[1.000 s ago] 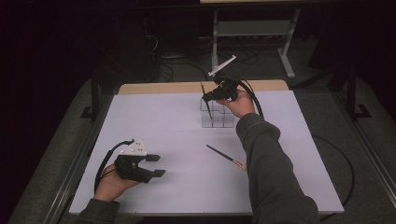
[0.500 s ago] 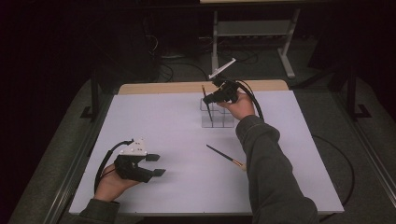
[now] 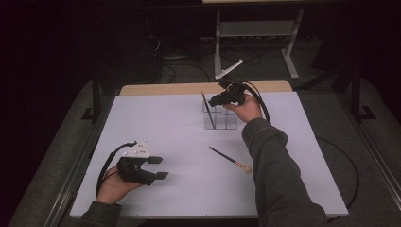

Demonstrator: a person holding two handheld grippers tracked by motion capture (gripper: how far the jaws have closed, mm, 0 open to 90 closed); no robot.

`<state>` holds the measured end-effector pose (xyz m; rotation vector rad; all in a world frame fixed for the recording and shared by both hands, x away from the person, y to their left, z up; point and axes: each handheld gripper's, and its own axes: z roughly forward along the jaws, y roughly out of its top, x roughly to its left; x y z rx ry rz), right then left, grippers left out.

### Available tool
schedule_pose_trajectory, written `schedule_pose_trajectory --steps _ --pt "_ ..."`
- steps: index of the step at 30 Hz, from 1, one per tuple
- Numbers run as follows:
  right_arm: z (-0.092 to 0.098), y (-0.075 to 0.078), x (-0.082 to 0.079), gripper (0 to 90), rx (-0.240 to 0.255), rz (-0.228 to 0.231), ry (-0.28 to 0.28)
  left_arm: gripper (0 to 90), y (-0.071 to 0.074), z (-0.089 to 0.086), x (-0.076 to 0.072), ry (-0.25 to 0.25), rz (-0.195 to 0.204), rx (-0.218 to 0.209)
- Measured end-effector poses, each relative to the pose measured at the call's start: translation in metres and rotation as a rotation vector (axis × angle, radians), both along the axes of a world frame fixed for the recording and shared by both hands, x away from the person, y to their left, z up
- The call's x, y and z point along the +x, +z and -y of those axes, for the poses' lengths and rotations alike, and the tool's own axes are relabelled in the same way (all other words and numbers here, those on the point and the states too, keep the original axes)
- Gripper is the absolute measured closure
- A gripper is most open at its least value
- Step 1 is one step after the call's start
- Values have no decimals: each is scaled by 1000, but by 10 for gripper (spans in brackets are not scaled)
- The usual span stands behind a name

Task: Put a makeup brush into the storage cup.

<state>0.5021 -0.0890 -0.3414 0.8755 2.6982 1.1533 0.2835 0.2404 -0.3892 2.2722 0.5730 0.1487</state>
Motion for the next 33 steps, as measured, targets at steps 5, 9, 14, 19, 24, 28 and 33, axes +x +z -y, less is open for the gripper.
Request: schedule_pose_trajectory --steps 5,9,14,19,24,28,33 --pt "7 5 -7 681 19 -2 -7 397 0 0 1 -3 0 1" --pt "12 8 -11 647 30 6 -4 393 0 1 2 -16 4 12" --pt "19 10 -16 610 33 18 -10 389 0 1 2 -12 2 1" --pt "24 12 -21 567 40 15 -15 383 -1 2 1 -11 -1 -2" --pt "28 17 -26 529 49 17 -17 377 0 2 2 -21 9 13" --pt "31 18 -31 501 55 25 -15 366 1 1 2 -11 3 -4" --pt "37 15 -38 467 52 12 -24 356 2 2 0 -4 4 -2"
